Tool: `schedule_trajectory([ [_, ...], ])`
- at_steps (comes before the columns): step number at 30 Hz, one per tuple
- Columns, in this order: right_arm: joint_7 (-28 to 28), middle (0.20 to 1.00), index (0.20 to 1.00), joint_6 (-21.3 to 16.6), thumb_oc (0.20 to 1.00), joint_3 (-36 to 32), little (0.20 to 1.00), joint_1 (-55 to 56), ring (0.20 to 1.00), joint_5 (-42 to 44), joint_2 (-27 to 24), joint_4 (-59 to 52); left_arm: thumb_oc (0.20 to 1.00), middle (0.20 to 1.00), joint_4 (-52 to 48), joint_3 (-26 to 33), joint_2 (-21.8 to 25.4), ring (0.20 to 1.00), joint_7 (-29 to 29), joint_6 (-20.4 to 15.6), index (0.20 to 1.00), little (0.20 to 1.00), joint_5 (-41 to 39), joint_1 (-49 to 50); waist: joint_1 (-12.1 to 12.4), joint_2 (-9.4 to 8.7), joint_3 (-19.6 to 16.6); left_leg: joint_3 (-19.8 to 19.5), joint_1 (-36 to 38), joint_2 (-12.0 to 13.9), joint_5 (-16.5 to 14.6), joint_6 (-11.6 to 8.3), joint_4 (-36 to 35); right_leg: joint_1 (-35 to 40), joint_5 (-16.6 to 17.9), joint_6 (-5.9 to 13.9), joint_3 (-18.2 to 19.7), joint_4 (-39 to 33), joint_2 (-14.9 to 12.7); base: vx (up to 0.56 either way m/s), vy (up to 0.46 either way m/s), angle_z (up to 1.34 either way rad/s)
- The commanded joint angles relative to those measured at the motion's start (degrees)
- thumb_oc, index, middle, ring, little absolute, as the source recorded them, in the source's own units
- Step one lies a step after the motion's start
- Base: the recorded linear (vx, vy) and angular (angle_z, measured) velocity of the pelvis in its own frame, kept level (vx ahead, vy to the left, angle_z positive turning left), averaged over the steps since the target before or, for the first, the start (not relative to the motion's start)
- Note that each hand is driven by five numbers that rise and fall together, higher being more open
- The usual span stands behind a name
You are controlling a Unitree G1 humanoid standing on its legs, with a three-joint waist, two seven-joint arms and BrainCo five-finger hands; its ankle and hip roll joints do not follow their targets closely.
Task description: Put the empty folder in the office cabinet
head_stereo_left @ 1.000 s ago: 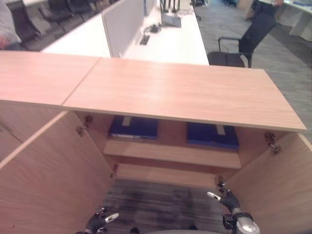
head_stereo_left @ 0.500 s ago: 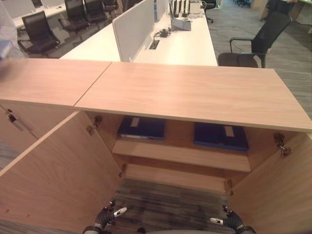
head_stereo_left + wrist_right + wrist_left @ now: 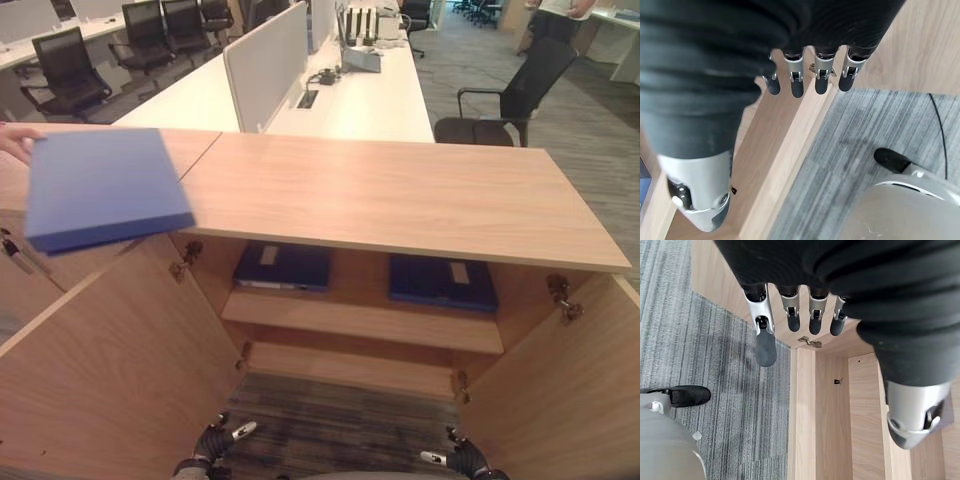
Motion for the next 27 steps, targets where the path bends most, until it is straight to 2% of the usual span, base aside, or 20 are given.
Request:
schedule_trajectory([
  [1,-0.89,1.0,1.0,-1.79,1.0,0.88,1.0,-1.69,1.0,0.96,-1.04,-3.67,1.0,1.0,0.09,-0.87,2.06,1.0,0.82,-2.8,1.0,1.0,1.58,-2.15,-0.5,0.07,0.1,-1.87,-5.25,1.5,2.91,-1.8,1.28,2.76,-7.93,4.09,-0.6,8.35,-2.11,0.0,0.0,0.0],
  [5,-1.43,1.0,1.0,-2.09,1.0,0.68,1.0,-2.13,1.0,1.03,-1.24,-3.36,1.0,1.0,-4.71,-1.73,3.12,1.0,2.03,-3.88,1.0,1.0,2.91,-2.43,-0.38,0.0,-0.01,-2.17,-5.38,1.55,2.88,-1.73,1.3,2.65,-8.24,4.14,-0.69,8.96,-2.02,0.0,0.0,0.0],
  [7,-1.68,1.0,1.0,-2.38,1.0,0.26,1.0,-1.94,1.0,0.92,-1.35,-3.87,1.0,1.0,-11.0,-1.74,4.28,1.0,2.55,-4.99,1.0,1.0,2.69,-2.42,-0.21,-0.14,0.06,-2.41,-5.51,1.53,2.93,-1.73,1.34,2.63,-8.39,4.2,-0.88,9.23,-1.99,0.0,-0.002,0.02],
  [12,-1.81,1.0,1.0,-2.54,1.0,-0.2,1.0,-1.86,1.0,0.61,-1.53,-4.17,1.0,1.0,-18.63,-1.71,6.15,1.0,2.94,-5.67,1.0,1.0,3.78,-2.09,0.0,-0.2,0.11,-2.82,-5.8,1.56,2.99,-1.76,1.4,2.59,-8.48,4.25,-1.14,9.49,-2.0,-0.01,0.002,0.04],
  [13,-1.93,1.0,1.0,-2.69,1.0,-0.57,1.0,-1.82,1.0,0.37,-1.46,-4.44,1.0,1.0,-25.45,-1.15,7.81,1.0,3.27,-6.55,1.0,1.0,4.69,-2.01,0.22,-0.23,0.06,-3.15,-5.97,1.53,3.04,-1.78,1.4,2.56,-8.51,4.29,-1.39,9.53,-2.02,-0.01,0.005,0.09],
  [27,-1.47,1.0,1.0,-2.48,1.0,-0.18,1.0,-1.04,1.0,-0.02,0.21,-3.0,1.0,1.0,-38.1,2.48,10.43,1.0,5.58,-8.24,1.0,1.0,7.36,-1.45,0.63,-0.42,-0.53,-3.44,-6.09,1.39,2.89,-1.81,1.22,2.72,-8.36,4.3,-1.77,8.9,-2.31,0.0,0.0,0.02],
])
